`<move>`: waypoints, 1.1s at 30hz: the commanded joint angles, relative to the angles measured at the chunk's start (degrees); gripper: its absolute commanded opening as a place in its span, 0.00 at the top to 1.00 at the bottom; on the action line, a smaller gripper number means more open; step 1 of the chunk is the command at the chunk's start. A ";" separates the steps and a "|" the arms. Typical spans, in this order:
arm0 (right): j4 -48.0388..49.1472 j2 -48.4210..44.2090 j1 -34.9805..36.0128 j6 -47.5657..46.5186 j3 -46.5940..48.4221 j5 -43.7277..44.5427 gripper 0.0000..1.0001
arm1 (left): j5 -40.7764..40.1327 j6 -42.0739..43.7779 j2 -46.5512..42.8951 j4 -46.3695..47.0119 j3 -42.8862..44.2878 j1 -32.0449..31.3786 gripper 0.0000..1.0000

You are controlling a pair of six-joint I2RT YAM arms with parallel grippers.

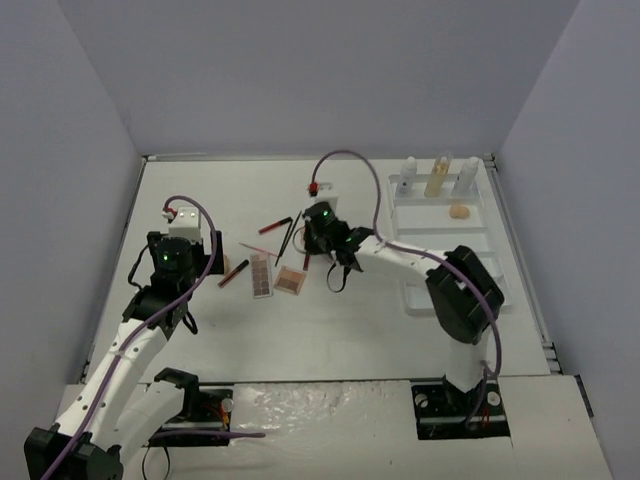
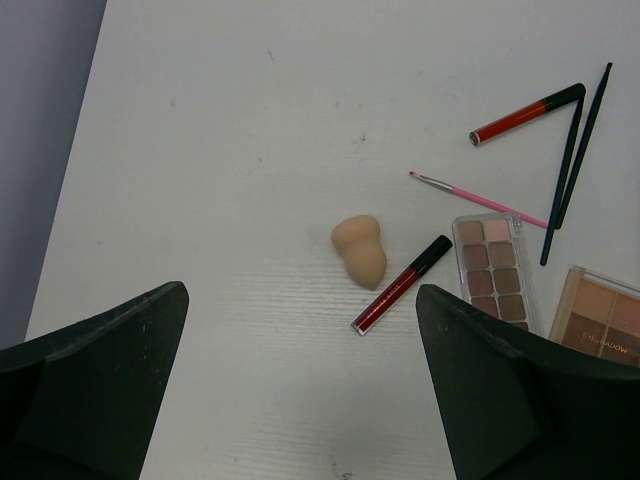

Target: Organize the makeup

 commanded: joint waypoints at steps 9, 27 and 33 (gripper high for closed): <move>4.19 -19.51 -37.03 0.70 -15.04 -3.93 1.00 | -0.64 -2.82 0.61 0.71 2.91 -1.12 0.03; 12.44 -0.88 -49.34 5.27 -6.04 -7.41 0.82 | 0.14 -8.67 4.81 -3.07 5.21 -1.38 0.03; 10.17 -2.33 -49.25 3.85 -5.22 -8.59 0.58 | 0.39 -16.40 9.84 -5.30 8.09 -1.30 0.03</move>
